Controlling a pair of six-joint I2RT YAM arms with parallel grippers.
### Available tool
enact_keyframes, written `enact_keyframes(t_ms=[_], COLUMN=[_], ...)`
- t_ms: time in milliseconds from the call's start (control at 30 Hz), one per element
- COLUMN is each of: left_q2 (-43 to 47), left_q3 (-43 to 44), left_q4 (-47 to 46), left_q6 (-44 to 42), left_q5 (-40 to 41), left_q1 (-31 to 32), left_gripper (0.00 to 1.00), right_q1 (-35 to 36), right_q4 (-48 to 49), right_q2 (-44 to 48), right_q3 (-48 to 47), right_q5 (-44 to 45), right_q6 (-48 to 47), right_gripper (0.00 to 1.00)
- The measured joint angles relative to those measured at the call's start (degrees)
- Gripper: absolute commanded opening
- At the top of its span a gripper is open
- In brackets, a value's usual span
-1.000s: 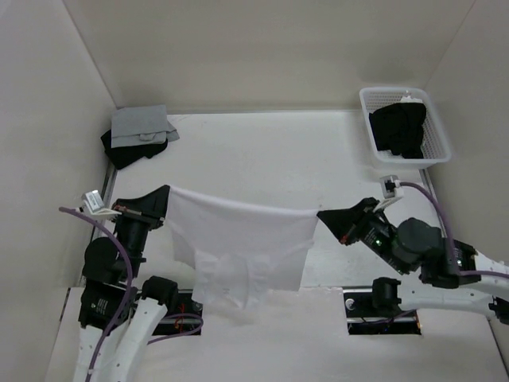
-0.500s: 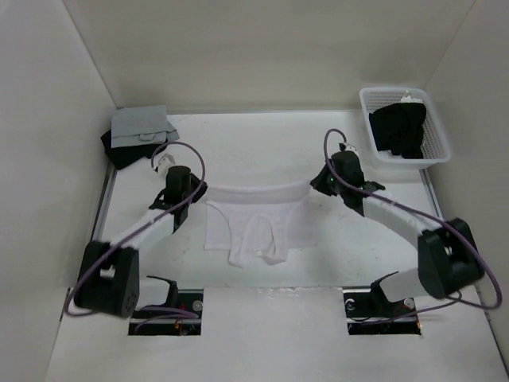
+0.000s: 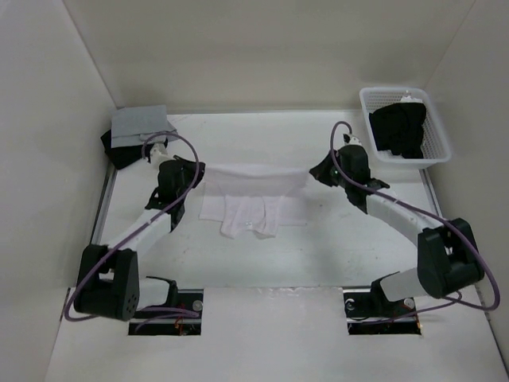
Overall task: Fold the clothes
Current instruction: Fold the tank top
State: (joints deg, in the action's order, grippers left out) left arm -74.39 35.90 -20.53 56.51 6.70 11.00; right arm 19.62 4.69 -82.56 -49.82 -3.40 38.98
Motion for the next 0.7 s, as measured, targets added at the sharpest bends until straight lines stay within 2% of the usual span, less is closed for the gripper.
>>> enact_keyframes(t_ms=[233,433,600,667,700], left_q2=[18.01,34.45,46.34,50.73,53.0], left_q3=[-13.4,-20.96,-26.93,-28.63,-29.42], left_q4=[2.97,9.07,18.32,22.8,25.11], left_q6=[0.72,0.72,1.14,1.46,1.68], left_q5=[-1.75,-3.87,-5.55,-5.97,-6.08], left_q1=[-0.85,-3.1,-3.58,-3.5,-3.48], left_gripper=[0.03,0.03,0.04,0.05,0.07], right_q1=[5.88,13.14,16.92,16.96,16.96], right_q4=[-0.13,-0.76,-3.06,-4.66,-5.6], right_q2=[13.88,24.72,27.39,27.04,26.67], right_q3=[13.46,21.88,28.2,30.03,30.29], right_q5=[2.08,5.46,7.91,8.52,8.81], right_q6=[1.27,3.13,6.29,7.72,8.35], right_gripper=[0.03,0.03,0.05,0.09,0.15])
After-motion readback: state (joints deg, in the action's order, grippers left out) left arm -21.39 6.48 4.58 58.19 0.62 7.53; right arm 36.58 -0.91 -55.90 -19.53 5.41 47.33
